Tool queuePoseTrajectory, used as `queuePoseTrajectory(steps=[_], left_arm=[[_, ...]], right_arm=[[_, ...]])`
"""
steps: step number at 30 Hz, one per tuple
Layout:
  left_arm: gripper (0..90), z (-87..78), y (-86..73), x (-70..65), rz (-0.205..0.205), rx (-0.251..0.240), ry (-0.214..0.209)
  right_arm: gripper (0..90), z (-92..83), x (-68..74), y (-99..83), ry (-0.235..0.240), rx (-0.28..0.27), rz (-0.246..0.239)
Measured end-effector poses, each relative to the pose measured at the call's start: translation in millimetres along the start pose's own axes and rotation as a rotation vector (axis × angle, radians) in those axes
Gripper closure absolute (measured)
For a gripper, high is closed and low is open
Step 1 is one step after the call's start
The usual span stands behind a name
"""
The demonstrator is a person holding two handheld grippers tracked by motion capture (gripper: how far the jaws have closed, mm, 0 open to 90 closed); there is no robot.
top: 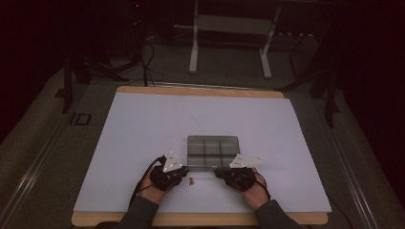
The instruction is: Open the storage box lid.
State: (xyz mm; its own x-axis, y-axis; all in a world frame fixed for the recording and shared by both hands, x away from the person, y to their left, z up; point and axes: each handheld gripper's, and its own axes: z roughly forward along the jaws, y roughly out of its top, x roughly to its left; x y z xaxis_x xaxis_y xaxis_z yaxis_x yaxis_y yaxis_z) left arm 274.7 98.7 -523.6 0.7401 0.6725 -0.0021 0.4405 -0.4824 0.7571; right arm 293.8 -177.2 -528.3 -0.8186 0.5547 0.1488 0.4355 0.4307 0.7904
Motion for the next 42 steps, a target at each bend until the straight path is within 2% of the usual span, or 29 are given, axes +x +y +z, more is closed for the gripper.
queuePoseTrajectory(steps=[6,15,27,34,36,41,42], left_arm=[[80.0,-0.4,0.3,-0.1,-0.002,-0.004,0.001],[79.3,-6.6,1.1,0.9,-0.005,-0.053,-0.006],[78.5,-8.3,3.1,0.6,0.004,-0.082,0.008],[71.7,-10.3,5.1,2.3,-0.017,-0.129,0.026],[70.7,-10.6,6.7,2.3,-0.016,-0.148,0.035],[69.1,-7.4,9.8,2.4,-0.014,-0.161,0.046],[68.9,-6.4,11.7,2.4,-0.005,-0.168,0.062]], right_arm=[[90.0,-0.4,-0.1,0.3,0.000,-0.003,-0.005],[90.0,-1.4,0.6,0.7,0.004,-0.001,-0.008],[90.0,-4.8,2.8,5.8,0.007,-0.024,-0.013],[90.0,-7.6,2.9,9.8,0.007,-0.041,-0.015],[90.0,-7.5,2.9,10.3,0.007,-0.043,-0.015],[89.4,-8.5,2.8,12.3,0.006,-0.049,-0.008],[87.9,-10.2,2.3,13.0,-0.001,-0.054,-0.011]])
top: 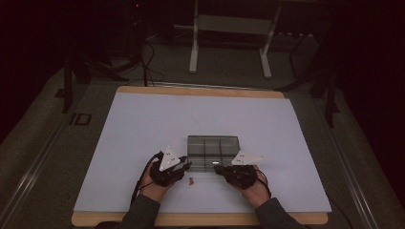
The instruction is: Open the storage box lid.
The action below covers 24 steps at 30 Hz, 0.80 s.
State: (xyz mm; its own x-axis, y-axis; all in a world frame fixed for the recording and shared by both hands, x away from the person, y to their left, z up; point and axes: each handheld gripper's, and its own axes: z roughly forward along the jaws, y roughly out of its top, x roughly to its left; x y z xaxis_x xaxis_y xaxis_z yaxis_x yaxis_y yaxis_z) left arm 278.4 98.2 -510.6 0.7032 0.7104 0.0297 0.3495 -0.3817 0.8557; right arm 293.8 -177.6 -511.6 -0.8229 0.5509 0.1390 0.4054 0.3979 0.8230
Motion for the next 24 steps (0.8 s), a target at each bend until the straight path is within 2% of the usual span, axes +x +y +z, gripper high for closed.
queuePoseTrajectory(steps=[9,11,17,20,24], left_arm=[[65.4,-1.8,8.3,1.3,0.036,-0.036,0.049],[64.9,-1.8,8.3,1.3,0.036,-0.036,0.049],[63.7,-0.5,18.3,1.6,0.078,-0.035,0.061],[63.1,0.6,22.0,1.8,0.089,-0.038,0.070],[63.6,1.8,30.6,5.1,0.099,-0.048,0.084]], right_arm=[[83.2,-9.5,-4.0,1.6,-0.070,0.001,-0.021],[83.2,-10.7,-4.7,1.7,-0.081,0.001,-0.021],[78.4,-20.5,-11.2,3.7,-0.137,0.000,-0.030],[77.5,-23.6,-13.9,3.7,-0.150,-0.005,-0.023],[75.3,-30.7,-21.1,3.0,-0.192,-0.008,-0.012]])
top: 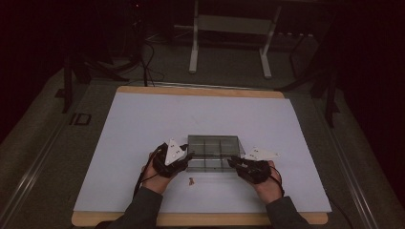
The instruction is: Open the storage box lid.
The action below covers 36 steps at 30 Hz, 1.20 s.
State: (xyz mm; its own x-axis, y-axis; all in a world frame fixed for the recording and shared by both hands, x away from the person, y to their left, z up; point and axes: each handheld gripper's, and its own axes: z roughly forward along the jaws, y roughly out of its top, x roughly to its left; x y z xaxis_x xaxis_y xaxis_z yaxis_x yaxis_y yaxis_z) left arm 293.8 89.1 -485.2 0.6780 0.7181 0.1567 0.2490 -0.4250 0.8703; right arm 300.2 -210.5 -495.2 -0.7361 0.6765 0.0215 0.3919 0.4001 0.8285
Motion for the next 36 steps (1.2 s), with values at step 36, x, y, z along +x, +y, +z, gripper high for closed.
queuePoseTrajectory(steps=[36], left_arm=[[75.0,29.5,16.3,43.7,-0.039,-0.018,-0.027]], right_arm=[[61.4,2.9,-26.0,-13.2,-0.103,0.055,0.069]])
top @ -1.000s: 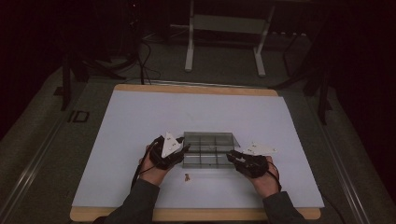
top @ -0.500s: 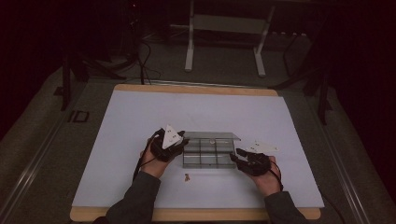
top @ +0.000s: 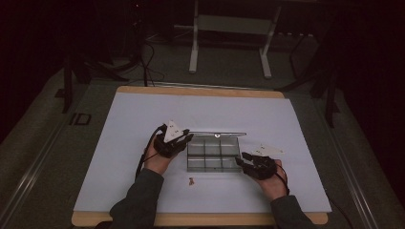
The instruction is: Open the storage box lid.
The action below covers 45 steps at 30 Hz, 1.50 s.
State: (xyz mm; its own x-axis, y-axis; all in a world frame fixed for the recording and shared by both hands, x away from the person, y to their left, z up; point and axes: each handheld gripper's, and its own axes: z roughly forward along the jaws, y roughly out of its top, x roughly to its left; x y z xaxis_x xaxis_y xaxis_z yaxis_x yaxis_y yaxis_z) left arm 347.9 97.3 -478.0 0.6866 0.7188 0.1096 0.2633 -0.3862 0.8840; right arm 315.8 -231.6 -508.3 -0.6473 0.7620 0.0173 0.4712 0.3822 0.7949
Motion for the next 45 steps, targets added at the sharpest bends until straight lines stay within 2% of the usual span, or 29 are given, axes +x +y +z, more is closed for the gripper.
queuePoseTrajectory(steps=[3,14,17,30,45], left_arm=[[76.1,3.1,-0.9,6.0,-0.017,0.001,-0.020],[75.8,20.9,-6.8,16.2,-0.043,0.053,-0.036],[76.1,24.0,-6.9,17.8,-0.056,0.049,-0.033],[77.8,34.0,-5.8,23.5,-0.068,0.065,-0.030],[77.3,46.6,-6.7,35.2,-0.116,0.073,-0.033]], right_arm=[[61.4,0.4,-0.7,-0.4,-0.002,0.002,0.003],[61.4,1.7,-3.3,-1.5,0.000,0.006,0.008],[61.4,1.9,-3.5,-1.6,0.001,0.006,0.007],[64.1,3.9,-1.8,-2.2,0.012,0.015,-0.001],[65.7,3.0,0.4,-3.0,0.016,0.019,-0.003]])
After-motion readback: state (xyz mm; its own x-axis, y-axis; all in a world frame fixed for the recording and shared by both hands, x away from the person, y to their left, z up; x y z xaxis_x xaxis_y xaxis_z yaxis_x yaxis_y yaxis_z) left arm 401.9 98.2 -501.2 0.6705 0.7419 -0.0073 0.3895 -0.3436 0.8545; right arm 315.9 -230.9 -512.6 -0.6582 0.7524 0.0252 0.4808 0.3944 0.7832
